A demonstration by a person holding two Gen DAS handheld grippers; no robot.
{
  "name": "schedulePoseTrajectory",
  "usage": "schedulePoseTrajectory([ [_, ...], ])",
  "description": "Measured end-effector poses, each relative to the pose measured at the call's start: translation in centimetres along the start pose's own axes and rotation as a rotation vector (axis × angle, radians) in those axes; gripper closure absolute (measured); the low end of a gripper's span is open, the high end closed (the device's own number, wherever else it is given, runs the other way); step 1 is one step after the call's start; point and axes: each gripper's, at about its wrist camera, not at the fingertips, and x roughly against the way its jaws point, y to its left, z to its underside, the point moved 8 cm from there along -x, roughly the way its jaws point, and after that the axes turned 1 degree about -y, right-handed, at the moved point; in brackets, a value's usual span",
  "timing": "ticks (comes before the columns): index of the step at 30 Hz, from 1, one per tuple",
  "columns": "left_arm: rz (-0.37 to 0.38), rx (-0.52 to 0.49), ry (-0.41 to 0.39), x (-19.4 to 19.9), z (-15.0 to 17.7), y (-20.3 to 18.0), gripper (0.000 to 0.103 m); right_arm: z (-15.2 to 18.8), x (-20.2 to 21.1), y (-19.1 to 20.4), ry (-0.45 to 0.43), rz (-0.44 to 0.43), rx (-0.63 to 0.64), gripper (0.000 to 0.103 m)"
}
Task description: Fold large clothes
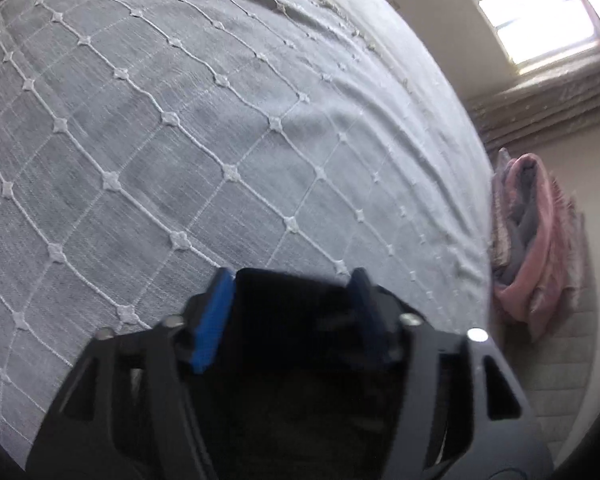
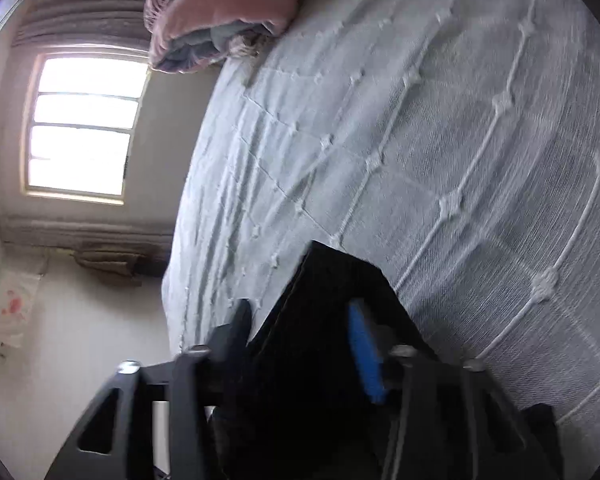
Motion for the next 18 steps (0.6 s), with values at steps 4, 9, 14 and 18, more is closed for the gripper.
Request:
schedulePoseTrajectory([
  [4, -0.056, -0.173, -0.078, 2.1, -0.2, 0.2, 0.026, -0.2, 3.8, 1.7, -0.147, 0.247, 0.458, 0.015],
  [9, -0.202, -0.423, 0.013, -3.3, 3.5, -0.1, 0.026, 2.9, 0.2, 0.2, 0.0, 0.384, 0.686, 0.015],
  [14, -0.304, -0.518, 0.025, -7.0, 5.6, -0.2, 0.079, 5.4, -4.2, -2.4, 0.134, 0.443, 0.696, 0.021],
  [18, -0.291, -0.561, -0.123, -3.9, 4.6, -1.7, 0.096, 6.2, -4.4, -0.7, 0.1, 0.404, 0.745, 0.097],
])
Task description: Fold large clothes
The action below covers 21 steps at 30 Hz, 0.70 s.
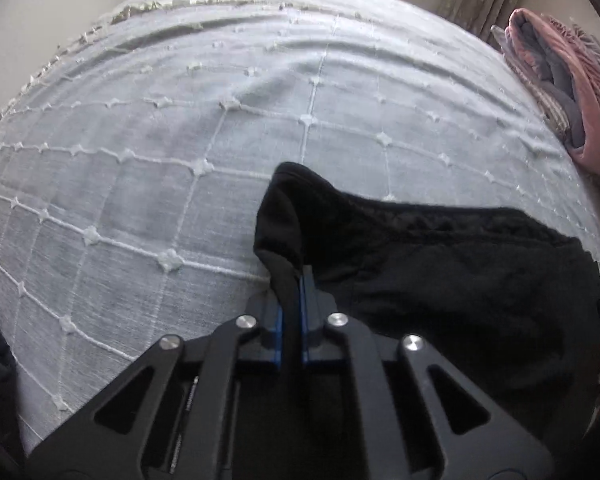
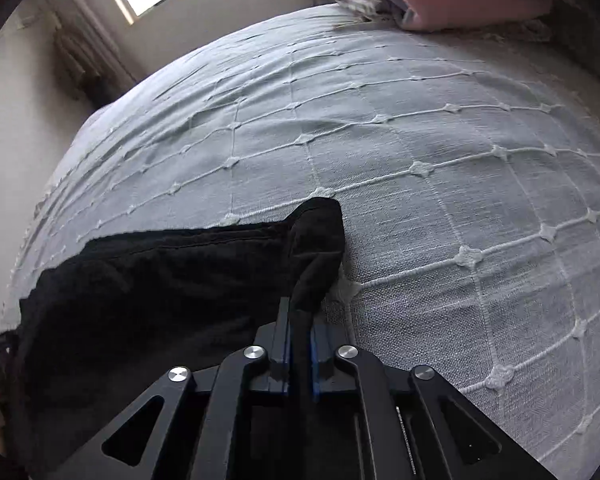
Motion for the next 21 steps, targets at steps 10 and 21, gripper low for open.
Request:
schedulePoseTrajectory([
  [10, -0.008, 0.11, -0.145, 1.5, -4.5, -0.1, 0.096, -5.0, 6.7, 1.7, -0.265, 0.097, -0.03, 0.099],
  [21, -0.073, 0.123, -0.098, -5.3, -0.6, 0.7, 0.085, -1.3, -1.8, -0.6, -0.121, 0.252, -0.048, 0.096],
])
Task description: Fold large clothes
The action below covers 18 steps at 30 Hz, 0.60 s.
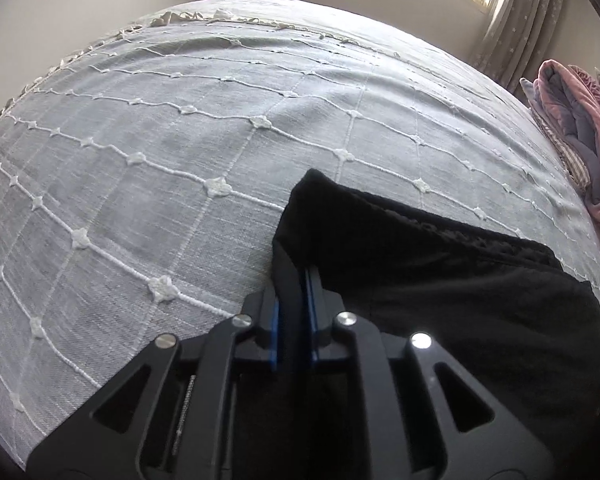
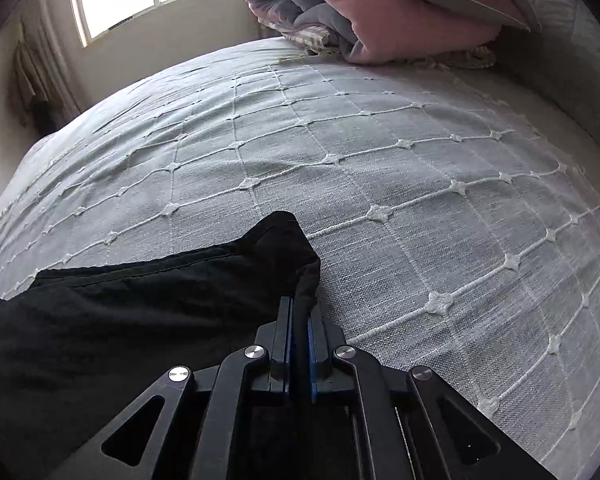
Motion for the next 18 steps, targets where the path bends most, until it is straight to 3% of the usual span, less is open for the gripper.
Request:
schedulePoseTrajectory([
  [1, 0.002, -0.011, 0.008, 0.1, 0.0, -0.2, 0.085, 0.1, 0.3, -0.1, 0.003, 0.011, -0.002, 0.093],
  [3, 0.018, -0.027, 0.023, 1.5, -0.5, -0.2, 0.084, 0.1, 1.0, -0.6, 0.017, 0.053, 0.001, 0.073],
  [5, 0.051, 0.008, 0.0, 4.0, -1.3, 0.4, 0.08, -0.5, 2.5, -1.1, 0.008, 0.092, 0.014, 0.068],
  [7, 0.115, 0.045, -0.036, 8.1, -1.4, 1.4, 0.069, -0.7, 6.9, -1.7, -0.052, 0.062, -0.001, 0.047],
  [8, 0.12, 0.048, -0.049, 10.0, -0.9, 1.8, 0.06, -0.6, 8.5, -2.1, -0.072, 0.043, -0.022, 0.031],
  [10, 0.135, 0.011, -0.058, 13.2, 1.2, 1.9, 0.056, 0.7, 13.1, -2.8, -0.117, -0.022, -0.086, 0.028],
  [15, 0.225, -0.009, -0.07, 20.2, 9.9, 2.2, 0.055, 7.7, 21.1, -1.3, -0.057, -0.218, -0.13, 0.028],
  [18, 0.25, 0.023, -0.043, 21.5, 13.6, 2.9, 0.055, 11.3, 24.7, -1.8, -0.043, -0.192, -0.158, 0.028],
])
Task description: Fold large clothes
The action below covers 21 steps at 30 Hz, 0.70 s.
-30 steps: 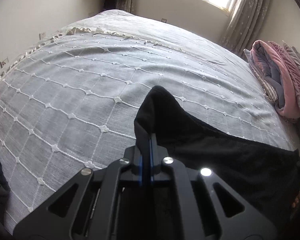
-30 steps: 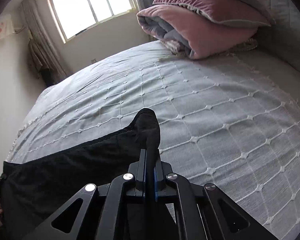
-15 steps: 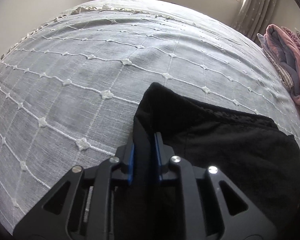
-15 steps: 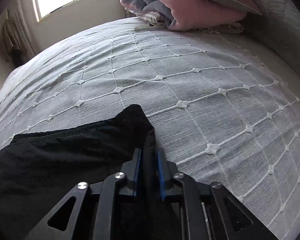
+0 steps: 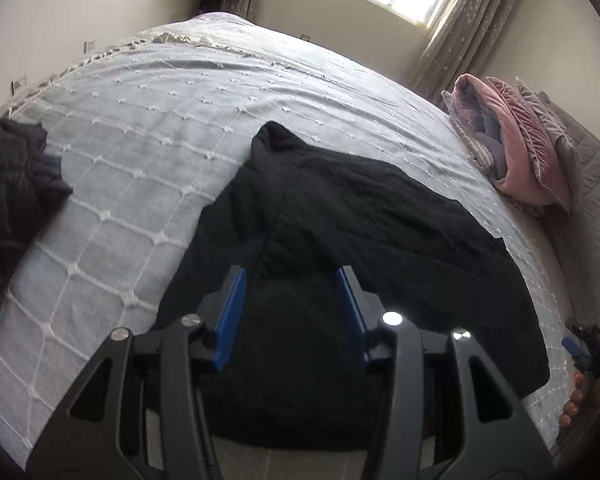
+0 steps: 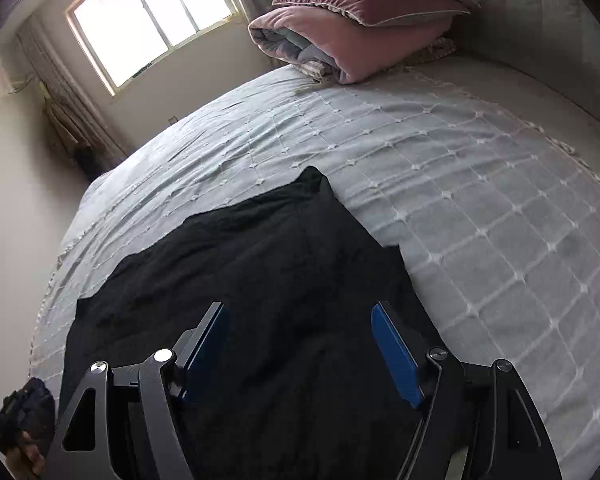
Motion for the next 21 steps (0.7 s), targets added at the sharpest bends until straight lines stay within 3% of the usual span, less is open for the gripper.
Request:
schedulePoseTrajectory([
  [2, -0.007, -0.015, 0.03, 0.1, 1.4, 0.2, 0.055, 2.4, 1.9, -0.4, 0.002, -0.025, -0.041, 0.028],
  [4, -0.06, -0.036, 0.049, 0.0, 2.9, 1.1, 0.055, 4.3, 2.4, -0.8, 0.019, -0.036, -0.052, 0.028],
  [7, -0.15, -0.05, 0.06, -1.0, 4.8, 3.0, 0.056, 6.8, 0.6, -1.1, 0.05, 0.022, 0.016, 0.028],
  [11, -0.184, 0.015, 0.059, -2.6, 6.0, 4.6, 0.06, 9.9, -3.4, -2.3, 0.113, 0.112, 0.07, 0.029],
  [16, -0.234, -0.025, 0.06, -3.1, 6.2, 4.3, 0.061, 10.4, -4.6, -1.9, 0.096, 0.154, 0.151, 0.028],
  [21, -0.204, -0.005, 0.06, -2.6, 6.0, 4.6, 0.061, 10.3, -4.5, -2.0, 0.088, 0.156, 0.138, 0.028],
])
